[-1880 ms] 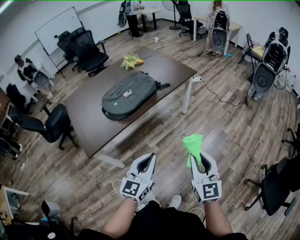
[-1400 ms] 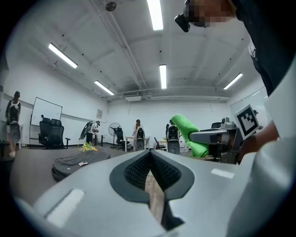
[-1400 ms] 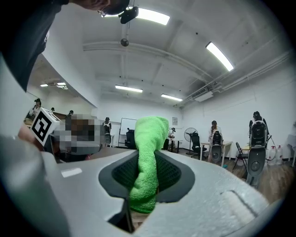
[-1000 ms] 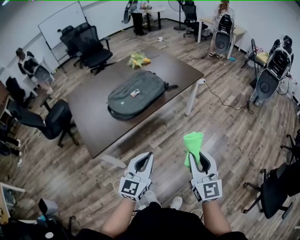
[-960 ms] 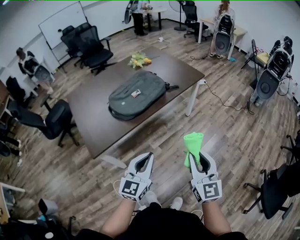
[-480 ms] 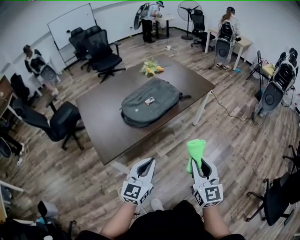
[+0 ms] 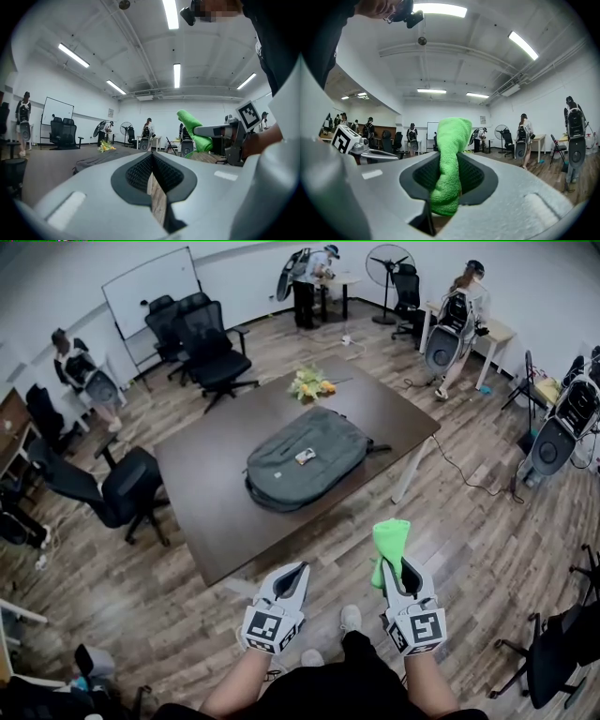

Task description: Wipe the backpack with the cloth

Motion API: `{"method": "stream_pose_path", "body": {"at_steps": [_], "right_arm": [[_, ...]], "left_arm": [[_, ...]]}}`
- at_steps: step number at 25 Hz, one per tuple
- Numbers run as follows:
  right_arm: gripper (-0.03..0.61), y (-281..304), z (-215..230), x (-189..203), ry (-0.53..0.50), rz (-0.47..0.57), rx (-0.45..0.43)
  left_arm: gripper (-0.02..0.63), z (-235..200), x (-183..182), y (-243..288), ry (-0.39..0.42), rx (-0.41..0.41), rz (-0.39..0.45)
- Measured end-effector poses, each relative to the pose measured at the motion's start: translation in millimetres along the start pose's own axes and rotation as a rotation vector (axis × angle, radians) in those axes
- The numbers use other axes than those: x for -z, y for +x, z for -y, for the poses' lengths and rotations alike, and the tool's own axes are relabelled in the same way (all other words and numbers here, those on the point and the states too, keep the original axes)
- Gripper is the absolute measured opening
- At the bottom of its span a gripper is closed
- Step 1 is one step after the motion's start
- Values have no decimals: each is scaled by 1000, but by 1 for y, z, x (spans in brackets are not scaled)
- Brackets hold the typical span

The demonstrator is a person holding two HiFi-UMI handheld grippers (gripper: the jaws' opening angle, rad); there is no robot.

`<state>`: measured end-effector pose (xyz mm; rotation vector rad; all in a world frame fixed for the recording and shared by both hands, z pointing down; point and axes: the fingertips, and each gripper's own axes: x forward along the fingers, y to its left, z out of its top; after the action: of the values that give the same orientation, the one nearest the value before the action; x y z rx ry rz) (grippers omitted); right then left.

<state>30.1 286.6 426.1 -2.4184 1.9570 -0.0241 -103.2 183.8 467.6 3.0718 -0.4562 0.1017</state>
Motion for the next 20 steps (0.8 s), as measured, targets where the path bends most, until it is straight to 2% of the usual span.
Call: {"method": "stream_pose_path", "body": {"at_steps": [6, 11, 20], "right_arm": [[94, 49, 47, -6, 16, 3, -36], [95, 94, 78, -5, 16, -7, -93], [95, 150, 107, 2, 7, -33, -210]], "left_arm": [[18, -18, -12, 56, 12, -38, -11], [18, -42, -18, 99, 14, -101, -15], [18, -60, -13, 143, 1, -200, -37]]}}
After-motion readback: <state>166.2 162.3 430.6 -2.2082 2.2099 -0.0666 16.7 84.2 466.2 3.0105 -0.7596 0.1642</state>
